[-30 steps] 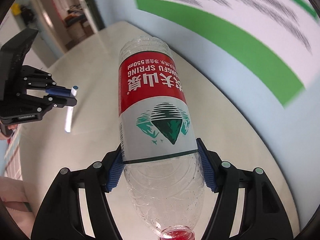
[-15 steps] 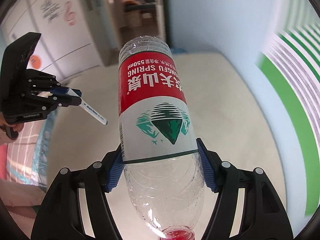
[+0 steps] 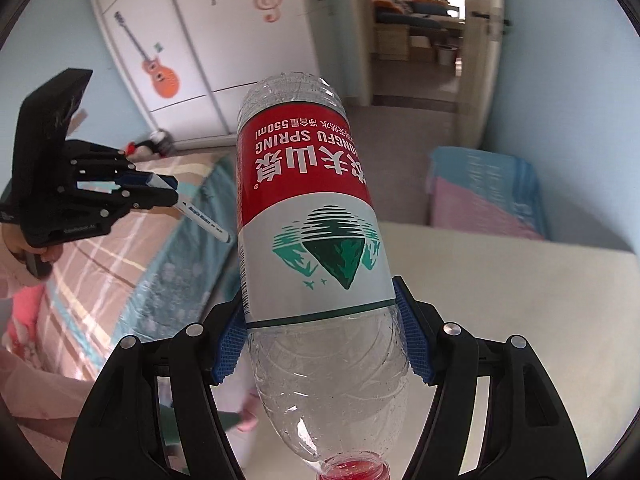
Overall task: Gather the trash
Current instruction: 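Carry the marker in left tool while right tool carries the bottle to the bin, then open left tool over the bin while right tool releases the bottle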
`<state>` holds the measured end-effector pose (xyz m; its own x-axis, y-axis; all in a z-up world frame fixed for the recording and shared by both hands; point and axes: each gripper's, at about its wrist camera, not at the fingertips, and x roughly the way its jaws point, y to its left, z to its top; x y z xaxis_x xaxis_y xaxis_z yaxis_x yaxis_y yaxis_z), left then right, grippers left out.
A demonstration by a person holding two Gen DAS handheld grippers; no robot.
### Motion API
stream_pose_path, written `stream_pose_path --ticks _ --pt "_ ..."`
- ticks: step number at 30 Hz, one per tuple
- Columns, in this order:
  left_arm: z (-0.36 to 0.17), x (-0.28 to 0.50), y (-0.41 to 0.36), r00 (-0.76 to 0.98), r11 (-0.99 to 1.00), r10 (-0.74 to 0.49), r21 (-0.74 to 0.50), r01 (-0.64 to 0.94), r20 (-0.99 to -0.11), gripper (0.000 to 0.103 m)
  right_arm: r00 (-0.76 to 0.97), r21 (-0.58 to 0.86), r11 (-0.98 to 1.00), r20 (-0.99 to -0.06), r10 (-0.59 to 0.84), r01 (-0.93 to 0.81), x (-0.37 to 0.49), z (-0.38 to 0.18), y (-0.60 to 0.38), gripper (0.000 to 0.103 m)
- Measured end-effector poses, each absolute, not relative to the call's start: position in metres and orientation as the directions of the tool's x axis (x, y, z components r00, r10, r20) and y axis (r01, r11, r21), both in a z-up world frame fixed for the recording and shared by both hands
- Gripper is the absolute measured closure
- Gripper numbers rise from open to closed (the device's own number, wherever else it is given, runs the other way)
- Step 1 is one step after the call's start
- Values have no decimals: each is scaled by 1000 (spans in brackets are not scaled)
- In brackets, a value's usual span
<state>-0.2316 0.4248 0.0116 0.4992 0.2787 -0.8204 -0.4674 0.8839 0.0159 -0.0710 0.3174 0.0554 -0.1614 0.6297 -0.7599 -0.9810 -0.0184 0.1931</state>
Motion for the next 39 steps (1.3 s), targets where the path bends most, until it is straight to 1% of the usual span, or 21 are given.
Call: stream_pose_path --ticks 2,8,11,16,17,24,27,29,34,36,38,39 --pt "3 -265 453 473 860 298 19 -509 -829 92 -206 212 -64 -760 616 -975 -99 50 347 36" --pt "-41 -313 505 391 758 303 -29 -651 -869 92 -303 243 -182 -805 510 -953 -183 19 437 36" --pt "-67 -338 529 361 711 280 -61 -700 -889 92 -320 243 -221 -833 452 -945 -211 -4 469 36" --pt "-124 -362 557 323 621 229 -118 -775 -918 92 -348 269 -264 -880 322 -926 -245 -62 524 36" --pt "-133 -381 567 319 609 220 -125 -783 -922 92 -349 272 -270 -889 297 -924 -249 -74 532 36" --pt "-217 -393 597 292 534 174 -159 -830 -940 92 -345 300 -292 -931 119 -908 -281 -187 570 36" --pt "-257 -392 605 308 519 184 -174 -837 -933 92 -342 301 -292 -935 98 -908 -291 -230 580 36" --pt "-282 -389 607 327 518 189 -189 -834 -926 92 -347 312 -267 -933 94 -912 -294 -272 587 36" --pt "-389 -389 617 317 501 197 -183 -846 -928 92 -332 300 -255 -939 92 -919 -308 -378 601 36" --pt "-427 -387 619 326 509 204 -184 -841 -923 92 -334 299 -258 -937 105 -919 -316 -410 609 35" --pt "-453 -383 620 313 525 225 -155 -837 -923 92 -330 289 -272 -936 118 -918 -320 -434 615 34" --pt "-467 -383 620 315 527 233 -153 -836 -920 89 -336 289 -290 -933 126 -912 -323 -447 618 34"
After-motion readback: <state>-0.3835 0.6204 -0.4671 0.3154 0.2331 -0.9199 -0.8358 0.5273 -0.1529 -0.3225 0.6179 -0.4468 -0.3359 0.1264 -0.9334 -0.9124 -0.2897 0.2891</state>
